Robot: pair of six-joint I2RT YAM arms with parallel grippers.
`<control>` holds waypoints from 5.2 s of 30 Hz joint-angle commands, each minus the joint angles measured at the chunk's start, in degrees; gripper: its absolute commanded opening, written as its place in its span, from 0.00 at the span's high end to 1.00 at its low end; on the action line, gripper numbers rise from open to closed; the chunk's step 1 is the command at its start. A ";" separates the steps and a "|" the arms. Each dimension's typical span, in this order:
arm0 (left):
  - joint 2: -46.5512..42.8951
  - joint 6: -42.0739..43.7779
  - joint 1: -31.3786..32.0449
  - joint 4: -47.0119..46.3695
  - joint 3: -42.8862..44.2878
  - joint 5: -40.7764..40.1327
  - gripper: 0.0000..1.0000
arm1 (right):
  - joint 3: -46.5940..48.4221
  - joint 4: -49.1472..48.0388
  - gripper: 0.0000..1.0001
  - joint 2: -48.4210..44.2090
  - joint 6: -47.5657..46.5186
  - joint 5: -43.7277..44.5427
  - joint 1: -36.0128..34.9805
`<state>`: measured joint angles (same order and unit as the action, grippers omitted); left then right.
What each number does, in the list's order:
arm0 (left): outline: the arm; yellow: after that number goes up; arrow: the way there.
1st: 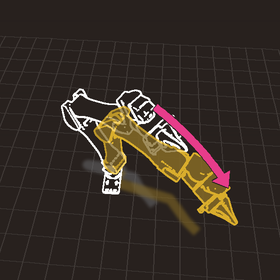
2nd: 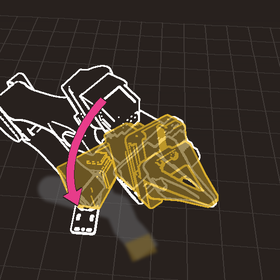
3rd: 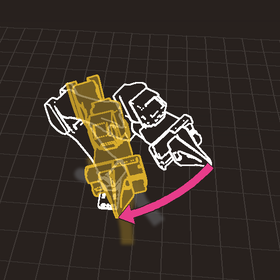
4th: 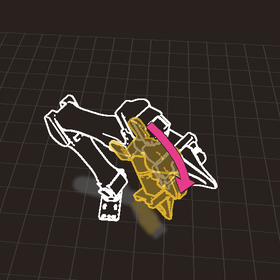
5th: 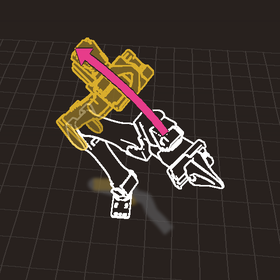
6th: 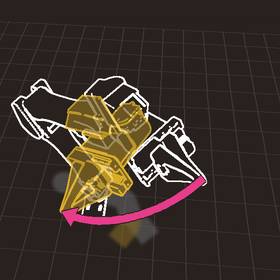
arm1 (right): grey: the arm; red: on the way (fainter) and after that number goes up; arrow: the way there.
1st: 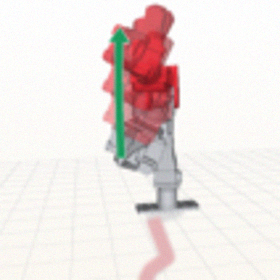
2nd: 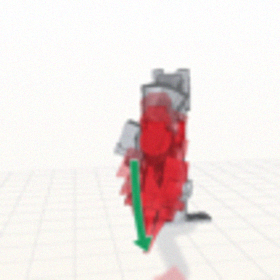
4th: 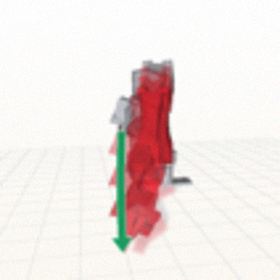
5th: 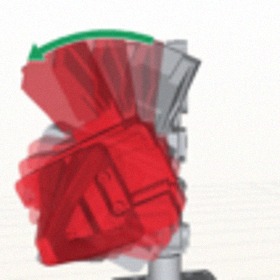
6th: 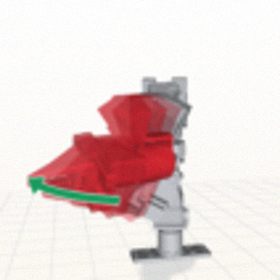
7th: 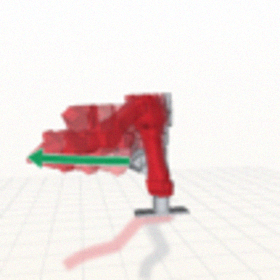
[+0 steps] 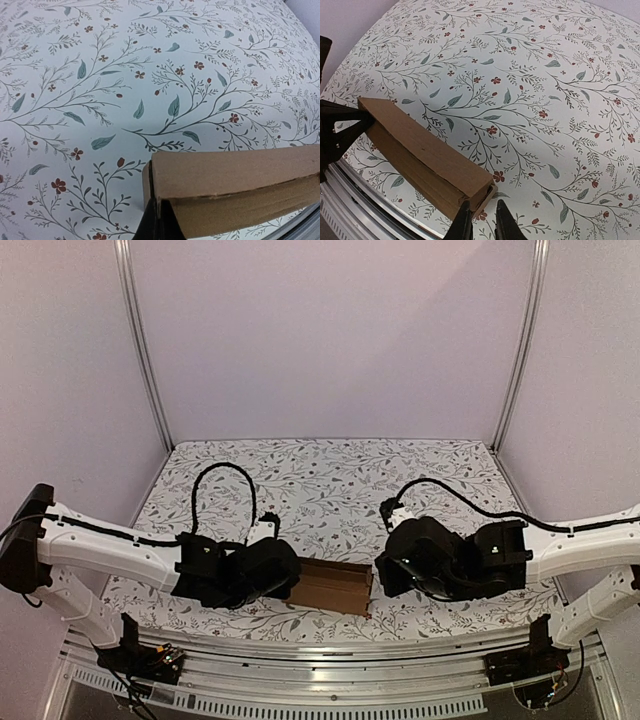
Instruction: Fold the paper box
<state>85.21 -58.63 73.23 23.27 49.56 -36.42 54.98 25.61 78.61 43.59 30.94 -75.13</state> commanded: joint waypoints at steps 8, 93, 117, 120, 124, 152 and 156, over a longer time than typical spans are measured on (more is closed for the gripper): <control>2.22 0.43 1.04 2.83 1.37 1.44 1.00 | -7.25 1.13 0.77 -3.12 5.96 0.64 -0.47; 0.93 0.22 1.12 2.44 -0.43 0.79 1.00 | 7.92 6.10 0.81 1.91 -1.03 8.00 -0.04; 0.73 0.36 1.21 2.85 -0.18 0.74 1.00 | -5.00 -7.16 1.00 6.83 4.29 -6.64 2.89; 1.07 0.44 1.21 2.71 0.04 0.78 1.00 | -5.28 -6.56 1.00 5.78 5.25 -5.76 2.19; 1.56 0.54 1.21 2.62 0.27 1.08 1.00 | -3.66 -5.07 0.95 3.98 4.11 -3.17 2.22; 0.78 -1.51 1.56 4.36 0.45 0.18 1.00 | 2.08 0.48 0.48 5.85 4.17 11.16 -5.71; 0.69 -2.08 1.74 4.65 0.44 -0.22 1.00 | 3.77 0.55 0.51 8.68 3.78 11.80 -4.87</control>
<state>86.13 -59.46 73.65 24.67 50.63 -37.06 56.10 25.19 84.95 47.35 39.59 -80.58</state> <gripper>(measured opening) 0.005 0.501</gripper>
